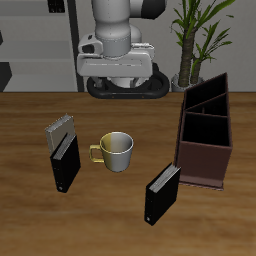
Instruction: Place the yellow book into the left desk caddy's right compartment
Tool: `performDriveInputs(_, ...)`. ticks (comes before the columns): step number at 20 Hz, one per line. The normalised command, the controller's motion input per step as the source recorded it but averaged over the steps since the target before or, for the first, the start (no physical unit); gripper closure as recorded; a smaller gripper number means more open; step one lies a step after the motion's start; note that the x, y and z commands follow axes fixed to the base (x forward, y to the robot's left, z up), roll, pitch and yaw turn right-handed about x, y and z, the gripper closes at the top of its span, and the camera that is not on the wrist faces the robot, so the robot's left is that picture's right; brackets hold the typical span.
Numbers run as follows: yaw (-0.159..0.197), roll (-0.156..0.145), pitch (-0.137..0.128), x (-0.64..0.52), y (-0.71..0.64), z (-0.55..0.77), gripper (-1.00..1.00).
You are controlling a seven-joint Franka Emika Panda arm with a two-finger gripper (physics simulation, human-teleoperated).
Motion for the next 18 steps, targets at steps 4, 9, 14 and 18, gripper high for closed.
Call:
performDriveInputs(4, -0.032, -0.051, -0.021, -0.1, -0.44, -0.1, -1.0)
performDriveInputs(9, 0.002, -0.038, -0.02, -0.14, -0.5, -0.14, -1.0)
performDriveInputs(14, -0.03, -0.078, -0.015, -0.12, -0.59, -0.13, -1.0)
performDriveInputs(18, -0.014, -0.028, -0.006, -0.06, -0.26, -0.19, -1.0)
